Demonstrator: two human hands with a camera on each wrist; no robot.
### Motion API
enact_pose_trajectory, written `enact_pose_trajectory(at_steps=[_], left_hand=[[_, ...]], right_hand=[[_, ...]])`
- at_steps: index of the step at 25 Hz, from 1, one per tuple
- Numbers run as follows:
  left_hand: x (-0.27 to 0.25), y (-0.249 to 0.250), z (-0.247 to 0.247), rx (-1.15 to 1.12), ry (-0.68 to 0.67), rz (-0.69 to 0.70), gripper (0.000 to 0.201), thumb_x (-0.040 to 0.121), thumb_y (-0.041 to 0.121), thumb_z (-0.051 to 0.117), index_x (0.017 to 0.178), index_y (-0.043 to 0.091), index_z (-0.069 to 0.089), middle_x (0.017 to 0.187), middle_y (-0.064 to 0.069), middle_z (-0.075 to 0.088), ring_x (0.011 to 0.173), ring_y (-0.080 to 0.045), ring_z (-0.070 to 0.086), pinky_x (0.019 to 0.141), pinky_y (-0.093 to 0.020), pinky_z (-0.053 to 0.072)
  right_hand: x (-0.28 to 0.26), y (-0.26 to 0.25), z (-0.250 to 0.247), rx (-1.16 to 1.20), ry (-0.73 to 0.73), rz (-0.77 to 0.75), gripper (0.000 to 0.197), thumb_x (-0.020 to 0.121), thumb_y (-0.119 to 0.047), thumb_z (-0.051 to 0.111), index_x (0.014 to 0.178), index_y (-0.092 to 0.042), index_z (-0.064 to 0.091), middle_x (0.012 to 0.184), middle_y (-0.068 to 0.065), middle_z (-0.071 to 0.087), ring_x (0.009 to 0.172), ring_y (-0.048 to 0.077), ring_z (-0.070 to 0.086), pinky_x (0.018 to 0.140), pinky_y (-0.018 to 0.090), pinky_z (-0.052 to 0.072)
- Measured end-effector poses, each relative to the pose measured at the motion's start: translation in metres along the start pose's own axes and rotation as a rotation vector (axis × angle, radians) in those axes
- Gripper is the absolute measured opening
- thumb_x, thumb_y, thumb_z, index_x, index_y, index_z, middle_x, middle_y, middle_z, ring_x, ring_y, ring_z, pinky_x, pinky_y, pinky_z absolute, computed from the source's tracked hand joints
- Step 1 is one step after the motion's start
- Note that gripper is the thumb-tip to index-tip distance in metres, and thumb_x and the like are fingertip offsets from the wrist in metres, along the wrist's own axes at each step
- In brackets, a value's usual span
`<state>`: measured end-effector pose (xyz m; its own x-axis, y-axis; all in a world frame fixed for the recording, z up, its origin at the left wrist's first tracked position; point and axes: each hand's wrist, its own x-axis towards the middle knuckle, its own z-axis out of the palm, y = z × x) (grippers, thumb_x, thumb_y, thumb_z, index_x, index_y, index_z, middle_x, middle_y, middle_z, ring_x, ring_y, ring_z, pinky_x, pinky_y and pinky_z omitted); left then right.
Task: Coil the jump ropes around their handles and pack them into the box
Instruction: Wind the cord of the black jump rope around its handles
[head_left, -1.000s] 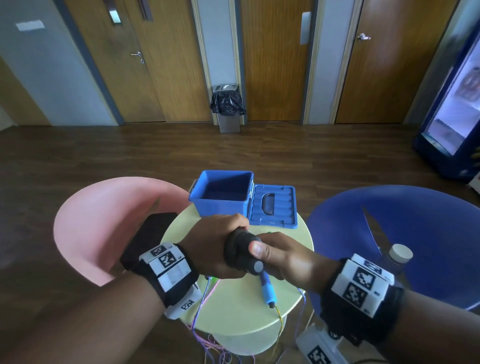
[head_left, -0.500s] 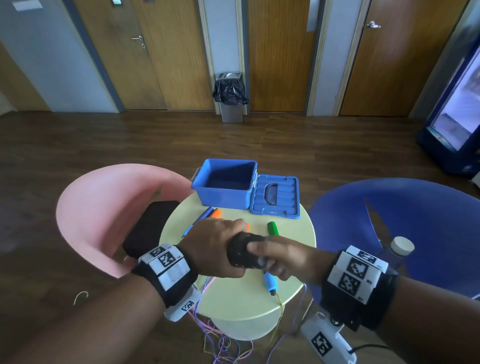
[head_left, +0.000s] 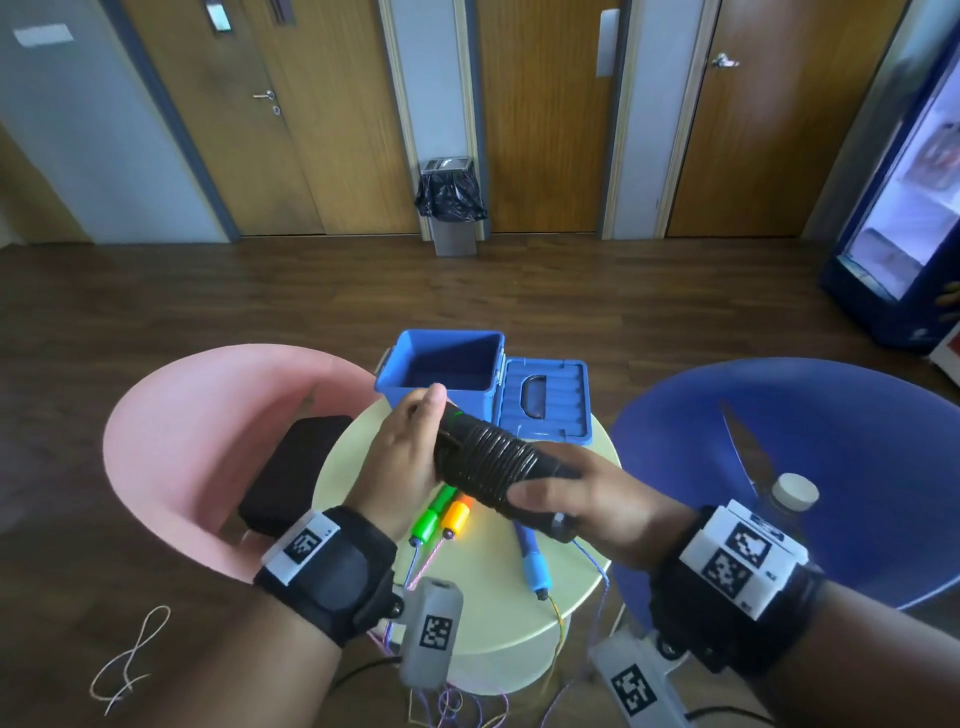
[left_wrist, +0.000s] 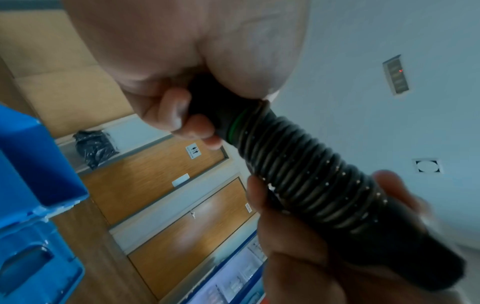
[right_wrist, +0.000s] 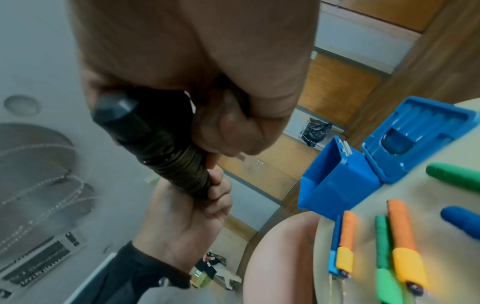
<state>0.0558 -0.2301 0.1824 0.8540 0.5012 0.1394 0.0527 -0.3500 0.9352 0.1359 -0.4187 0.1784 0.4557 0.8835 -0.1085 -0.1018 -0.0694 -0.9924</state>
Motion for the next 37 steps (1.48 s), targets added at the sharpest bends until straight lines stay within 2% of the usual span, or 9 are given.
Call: enact_pose_trajectory(at_steps=[2,6,10,12,18,22,26,32,37], left_hand=[[0.001,-0.001,0.004,0.008,0.021,0.026,0.042,0.09,0.056,0.04,0.094,0.018,0.058,0.081,0.006,0.058,0.079,-0.009,0.058,0.077,-0.038,0.049],[0.005,0.008,0.013,-0.325,-0.041,-0.182,0.038,0.094,0.052,0.055,0.092,0.014,0.054,0.079,-0.001,0.06,0.071,-0.012,0.062,0.064,-0.034,0.05],[0.006,0.01,0.016,-0.409,-0.134,-0.216,0.036,0.096,0.047,0.053,0.087,0.012,0.053,0.075,-0.007,0.057,0.063,-0.015,0.06,0.053,-0.025,0.048],[0.003,0.009,0.02,-0.443,-0.127,-0.253,0.035,0.095,0.046,0.055,0.086,0.012,0.054,0.073,-0.005,0.06,0.061,-0.015,0.061,0.051,-0.023,0.047],[0.0,0.007,0.025,-0.518,-0.169,-0.319,0.036,0.092,0.047,0.056,0.09,0.011,0.058,0.075,-0.006,0.06,0.064,-0.016,0.06,0.056,-0.025,0.047],[0.002,0.001,0.035,-0.542,-0.122,-0.383,0.047,0.082,0.058,0.065,0.097,0.014,0.06,0.083,-0.009,0.061,0.076,-0.022,0.06,0.073,-0.034,0.045],[-0.003,-0.009,0.051,-0.772,-0.038,-0.474,0.05,0.091,0.058,0.056,0.108,0.011,0.064,0.098,-0.013,0.069,0.095,-0.027,0.066,0.092,-0.042,0.048],[-0.009,-0.031,0.068,-1.033,-0.019,-0.576,0.044,0.099,0.047,0.05,0.104,0.006,0.066,0.098,-0.016,0.069,0.087,-0.027,0.071,0.077,-0.039,0.056],[-0.012,-0.059,0.079,-0.958,0.078,-0.531,0.027,0.103,0.025,0.048,0.101,0.003,0.064,0.09,-0.016,0.067,0.088,-0.03,0.067,0.085,-0.047,0.056]], right_hand=[[-0.003,0.0,0.0,-0.109,0.0,-0.022,0.062,0.064,-0.038,0.072,0.104,0.007,0.057,0.083,0.013,0.059,0.073,0.024,0.054,0.061,0.029,0.042],[-0.011,-0.003,-0.005,-0.222,0.011,-0.067,0.055,0.066,-0.036,0.071,0.104,0.001,0.059,0.082,0.007,0.064,0.071,0.018,0.06,0.063,0.029,0.049],[-0.017,-0.004,-0.004,-0.337,0.034,-0.082,0.038,0.068,-0.027,0.069,0.099,-0.007,0.06,0.08,0.005,0.066,0.066,0.018,0.061,0.062,0.034,0.054],[-0.02,-0.002,-0.004,-0.427,0.042,-0.085,0.035,0.068,-0.03,0.067,0.097,-0.012,0.061,0.083,0.008,0.069,0.072,0.026,0.065,0.067,0.041,0.057],[-0.023,0.004,-0.009,-0.494,0.049,-0.089,0.031,0.072,-0.03,0.068,0.097,-0.015,0.06,0.082,0.01,0.068,0.072,0.028,0.065,0.067,0.043,0.056],[-0.018,0.014,-0.013,-0.304,0.072,-0.068,0.036,0.07,-0.031,0.07,0.095,-0.006,0.062,0.075,0.004,0.063,0.063,0.017,0.059,0.06,0.033,0.049],[-0.012,0.026,-0.011,-0.09,0.149,-0.07,0.031,0.072,-0.019,0.068,0.091,0.004,0.061,0.071,0.006,0.059,0.06,0.017,0.053,0.054,0.024,0.042],[-0.009,0.055,-0.006,0.105,0.211,0.044,0.035,0.064,-0.026,0.071,0.09,-0.004,0.062,0.075,0.008,0.058,0.065,0.021,0.052,0.053,0.025,0.035],[-0.011,0.068,0.009,0.041,0.252,0.174,0.02,0.072,-0.033,0.061,0.083,-0.016,0.059,0.055,-0.011,0.057,0.047,0.004,0.047,0.048,0.019,0.034]])
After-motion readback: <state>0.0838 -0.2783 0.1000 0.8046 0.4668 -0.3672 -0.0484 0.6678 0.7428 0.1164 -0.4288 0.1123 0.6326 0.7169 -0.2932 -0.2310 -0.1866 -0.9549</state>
